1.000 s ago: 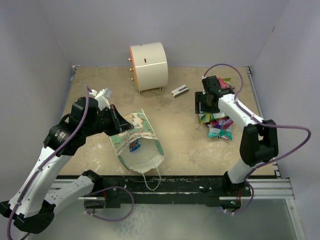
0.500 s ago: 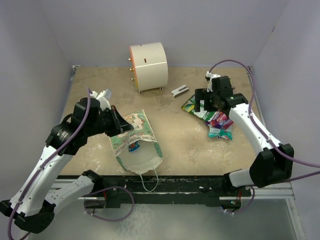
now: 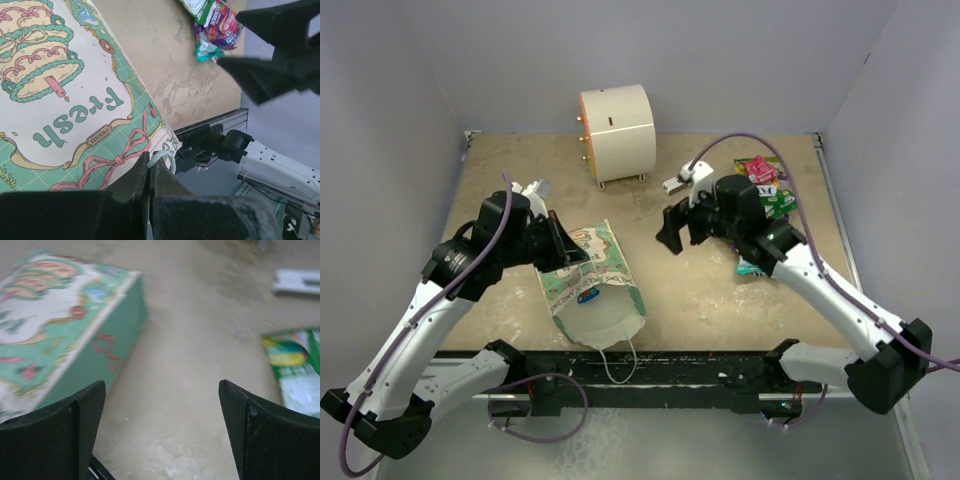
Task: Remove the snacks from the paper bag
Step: Take out the snack from the paper bag.
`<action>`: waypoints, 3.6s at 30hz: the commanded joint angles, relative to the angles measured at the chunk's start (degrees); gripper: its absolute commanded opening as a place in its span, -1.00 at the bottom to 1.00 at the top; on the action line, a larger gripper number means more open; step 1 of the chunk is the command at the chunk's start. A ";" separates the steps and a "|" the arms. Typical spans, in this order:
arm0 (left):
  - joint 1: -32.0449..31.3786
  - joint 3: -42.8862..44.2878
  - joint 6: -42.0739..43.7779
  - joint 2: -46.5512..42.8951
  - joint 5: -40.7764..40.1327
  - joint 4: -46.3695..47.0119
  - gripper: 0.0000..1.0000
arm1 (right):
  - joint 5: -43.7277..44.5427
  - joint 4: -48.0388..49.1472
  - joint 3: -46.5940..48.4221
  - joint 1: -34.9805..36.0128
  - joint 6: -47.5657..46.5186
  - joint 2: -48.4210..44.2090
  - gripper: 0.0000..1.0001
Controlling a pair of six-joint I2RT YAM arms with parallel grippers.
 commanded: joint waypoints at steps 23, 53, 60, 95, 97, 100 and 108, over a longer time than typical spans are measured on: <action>0.30 3.21 1.21 3.81 1.06 4.94 -1.00 | -3.19 55.85 -30.13 39.68 -18.29 -10.07 0.09; 0.23 4.63 1.41 9.91 8.12 11.15 -1.00 | -2.38 66.32 -29.34 35.68 -52.57 14.42 0.14; 0.23 5.10 1.76 9.68 9.40 10.68 -1.00 | -6.09 72.43 -25.61 33.23 -54.73 23.82 0.23; 0.24 7.40 3.61 13.56 15.54 11.29 -1.00 | 28.30 109.25 -17.62 35.56 -18.35 54.31 0.69; 0.23 7.45 3.63 13.68 15.71 11.37 -1.00 | 28.64 107.45 -16.73 35.61 -16.47 54.97 0.70; 0.23 7.66 4.09 13.77 15.52 10.87 -1.00 | 30.67 102.56 -14.74 35.56 -15.57 55.83 0.67; 0.23 7.74 4.71 12.75 14.02 8.60 -1.00 | 33.24 95.65 -10.98 35.57 -13.45 57.45 0.17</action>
